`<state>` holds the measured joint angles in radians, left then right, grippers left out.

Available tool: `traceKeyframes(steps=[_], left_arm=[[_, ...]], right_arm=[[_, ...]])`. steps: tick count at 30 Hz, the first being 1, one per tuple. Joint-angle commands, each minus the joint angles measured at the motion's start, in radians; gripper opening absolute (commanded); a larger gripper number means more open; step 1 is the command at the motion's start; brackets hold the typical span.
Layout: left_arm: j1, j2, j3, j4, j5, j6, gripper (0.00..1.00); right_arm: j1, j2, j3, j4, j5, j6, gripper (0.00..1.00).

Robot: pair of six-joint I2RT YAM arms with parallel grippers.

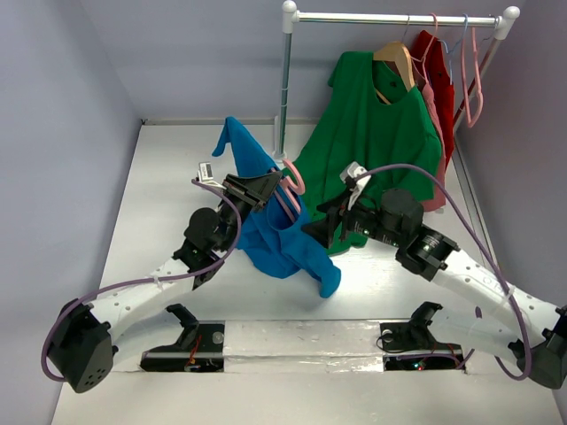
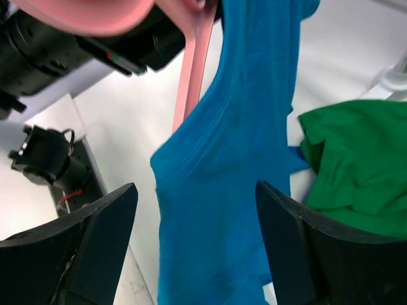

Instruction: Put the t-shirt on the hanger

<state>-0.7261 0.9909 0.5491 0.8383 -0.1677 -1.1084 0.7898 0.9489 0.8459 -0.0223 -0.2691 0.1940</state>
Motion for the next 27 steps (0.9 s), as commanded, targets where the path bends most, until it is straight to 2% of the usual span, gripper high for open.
traceKeyframes(steps=[1, 9, 13, 18, 21, 22, 26, 27], left_arm=[[0.005, -0.011, 0.046, 0.077, 0.027, 0.012, 0.00], [0.005, 0.031, 0.069, 0.084, 0.063, -0.005, 0.00], [0.005, 0.046, 0.078, 0.081, 0.080, -0.014, 0.00], [0.005, 0.058, 0.083, 0.085, 0.096, -0.024, 0.00], [0.005, 0.061, 0.087, 0.082, 0.102, -0.024, 0.00], [0.005, 0.061, 0.089, 0.081, 0.102, -0.024, 0.00], [0.005, 0.061, 0.084, 0.076, 0.097, -0.021, 0.00], [0.005, 0.060, 0.084, 0.070, 0.090, -0.018, 0.00]], right_arm=[[0.000, 0.030, 0.012, -0.037, -0.052, -0.013, 0.82], [0.028, 0.085, 0.061, -0.071, -0.009, -0.041, 0.85], [0.039, 0.097, 0.081, -0.085, 0.120, -0.047, 0.76], [0.039, 0.134, 0.101, -0.102, 0.139, -0.059, 0.65], [0.039, 0.134, 0.096, -0.090, 0.168, -0.059, 0.44], [0.039, 0.128, 0.096, -0.090, 0.194, -0.059, 0.31], [0.039, 0.096, 0.094, -0.091, 0.229, -0.059, 0.01], [0.039, 0.087, 0.094, -0.091, 0.234, -0.056, 0.00]])
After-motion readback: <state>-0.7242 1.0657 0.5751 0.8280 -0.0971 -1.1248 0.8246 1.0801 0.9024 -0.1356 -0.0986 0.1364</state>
